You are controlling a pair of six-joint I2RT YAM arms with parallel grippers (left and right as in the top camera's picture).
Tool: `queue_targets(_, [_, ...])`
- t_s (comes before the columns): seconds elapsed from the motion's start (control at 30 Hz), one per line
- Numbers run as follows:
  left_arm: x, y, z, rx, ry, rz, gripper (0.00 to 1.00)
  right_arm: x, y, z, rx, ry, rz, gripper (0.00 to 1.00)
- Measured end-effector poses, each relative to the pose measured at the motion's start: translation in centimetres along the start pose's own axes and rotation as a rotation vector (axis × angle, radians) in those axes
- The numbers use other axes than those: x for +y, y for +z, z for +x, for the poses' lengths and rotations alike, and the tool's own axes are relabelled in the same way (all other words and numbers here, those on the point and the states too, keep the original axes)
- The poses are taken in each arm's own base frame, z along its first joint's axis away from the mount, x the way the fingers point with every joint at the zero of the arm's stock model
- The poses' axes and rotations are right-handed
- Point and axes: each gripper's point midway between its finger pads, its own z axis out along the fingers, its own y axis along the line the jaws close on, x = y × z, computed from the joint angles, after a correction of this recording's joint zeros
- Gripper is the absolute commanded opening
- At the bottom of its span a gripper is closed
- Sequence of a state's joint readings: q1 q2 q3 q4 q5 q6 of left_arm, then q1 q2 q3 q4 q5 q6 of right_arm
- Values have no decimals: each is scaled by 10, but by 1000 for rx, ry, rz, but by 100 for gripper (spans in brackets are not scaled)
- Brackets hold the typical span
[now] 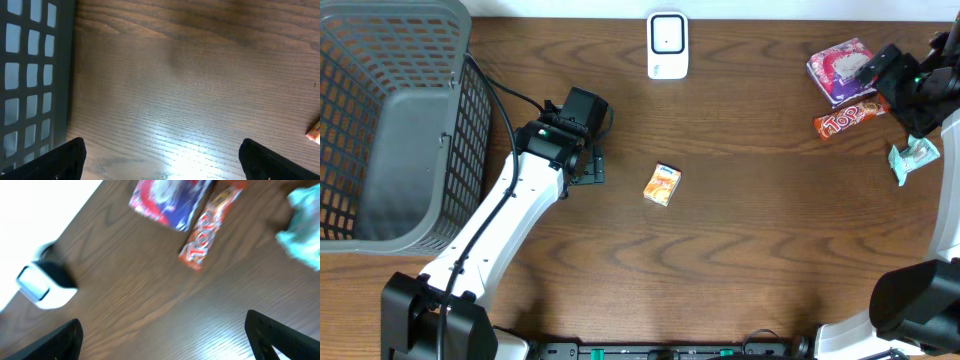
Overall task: Scan the item barcode
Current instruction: 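Move the right gripper to the tissue pack and grasp it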
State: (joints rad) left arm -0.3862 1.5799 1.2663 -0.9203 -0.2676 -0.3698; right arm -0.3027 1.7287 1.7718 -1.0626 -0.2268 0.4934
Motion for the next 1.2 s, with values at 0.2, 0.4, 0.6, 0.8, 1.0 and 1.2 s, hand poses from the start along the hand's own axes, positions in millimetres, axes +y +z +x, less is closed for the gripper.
queue_targets(0.2, [0, 0, 0, 0, 0, 0, 98, 28, 10, 50, 183, -104, -102, 99])
queue_targets(0.4, [0, 0, 0, 0, 0, 0, 98, 48, 60, 152, 422, -265, -124, 89])
queue_targets(0.6, [0, 0, 0, 0, 0, 0, 98, 65, 99, 237, 525, -346, -151, 69])
queue_targets(0.8, [0, 0, 0, 0, 0, 0, 98, 88, 120, 300, 542, -356, -217, 52])
queue_targets(1.0, [0, 0, 0, 0, 0, 0, 98, 89, 131, 340, 557, -295, -235, 44])
queue_targets(1.2, [0, 0, 0, 0, 0, 0, 98, 89, 139, 356, 540, -266, -263, 49])
